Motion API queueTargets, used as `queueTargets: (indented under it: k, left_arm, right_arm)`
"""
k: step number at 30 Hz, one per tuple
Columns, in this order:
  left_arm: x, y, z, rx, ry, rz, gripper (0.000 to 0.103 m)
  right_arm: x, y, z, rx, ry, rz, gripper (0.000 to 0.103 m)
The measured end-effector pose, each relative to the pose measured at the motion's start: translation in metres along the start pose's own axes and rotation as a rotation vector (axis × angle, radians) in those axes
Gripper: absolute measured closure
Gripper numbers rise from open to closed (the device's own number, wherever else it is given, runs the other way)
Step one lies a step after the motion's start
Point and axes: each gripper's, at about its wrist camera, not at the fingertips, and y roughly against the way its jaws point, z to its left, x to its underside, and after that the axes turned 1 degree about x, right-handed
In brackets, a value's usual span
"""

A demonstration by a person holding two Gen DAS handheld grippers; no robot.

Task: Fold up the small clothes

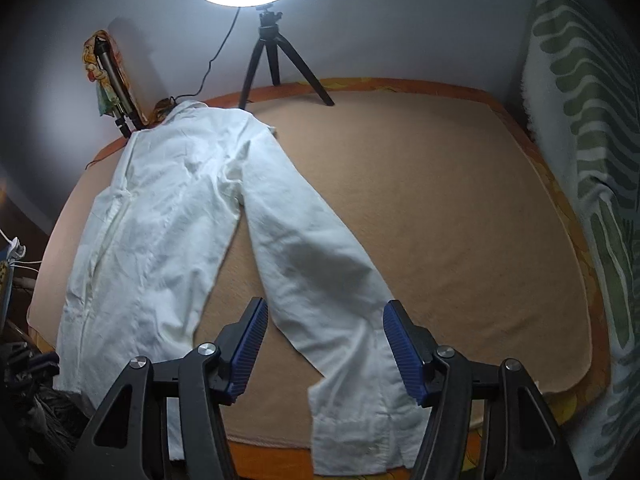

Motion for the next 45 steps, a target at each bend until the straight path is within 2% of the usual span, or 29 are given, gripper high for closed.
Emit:
queueTargets:
  k: [8,13,16,18,19,20,21,22,25,28,33,38,43,45]
  left_arm:
    - [-0.019,-0.044,-0.035,0.095,-0.013,0.045,0.095]
    - [-0.024,-0.060,-0.048,0.109,-0.018,0.068,0.095]
    - [-0.026,-0.064,-0.048,0.104,-0.011,0.077,0.095]
    - [-0.028,-0.064,-0.045,0.093,-0.008,0.077,0.095]
    - [-0.029,-0.064,-0.043,0.087,-0.007,0.076,0.095]
    - [-0.030,-0.063,-0.040,0.081,-0.002,0.074,0.095]
    - [-0.031,-0.062,-0.038,0.077,0.003,0.071,0.095]
    - [-0.031,-0.061,-0.036,0.075,0.008,0.069,0.095]
    - [-0.032,-0.057,-0.031,0.064,0.022,0.058,0.095]
    - [-0.031,-0.053,-0.027,0.064,0.035,0.054,0.095]
    - [-0.027,-0.047,-0.022,0.059,0.047,0.041,0.095]
    - [-0.024,-0.036,-0.006,0.059,0.113,0.007,0.095]
    - [-0.016,-0.025,0.015,0.052,0.182,-0.020,0.095]
    - [-0.012,-0.022,0.021,0.048,0.201,-0.027,0.095]
  right_arm:
    - [0.034,-0.016,-0.051,0.032,-0.055,0.070,0.039]
    - [0.055,-0.035,-0.073,0.042,-0.076,0.140,0.038]
    - [0.067,-0.038,-0.079,0.014,-0.097,0.149,0.039]
    - [0.073,-0.039,-0.078,-0.008,-0.097,0.152,0.045]
    - [0.076,-0.037,-0.075,0.005,-0.080,0.137,0.054]
    - [0.077,-0.035,-0.073,0.002,-0.073,0.132,0.070]
    - [0.079,-0.034,-0.074,-0.020,-0.081,0.131,0.079]
    - [0.082,-0.033,-0.076,-0.049,-0.102,0.128,0.096]
    - [0.084,-0.018,-0.075,-0.062,-0.122,0.071,0.101]
    - [0.081,0.005,-0.069,-0.097,-0.149,0.003,0.102]
    - [0.070,0.037,-0.023,-0.153,-0.068,-0.077,0.102]
    - [0.063,0.052,0.055,-0.274,0.089,-0.098,0.102]
    - [0.076,0.040,0.145,-0.422,0.260,-0.031,0.102]
    - [0.085,0.026,0.174,-0.441,0.327,0.014,0.102]
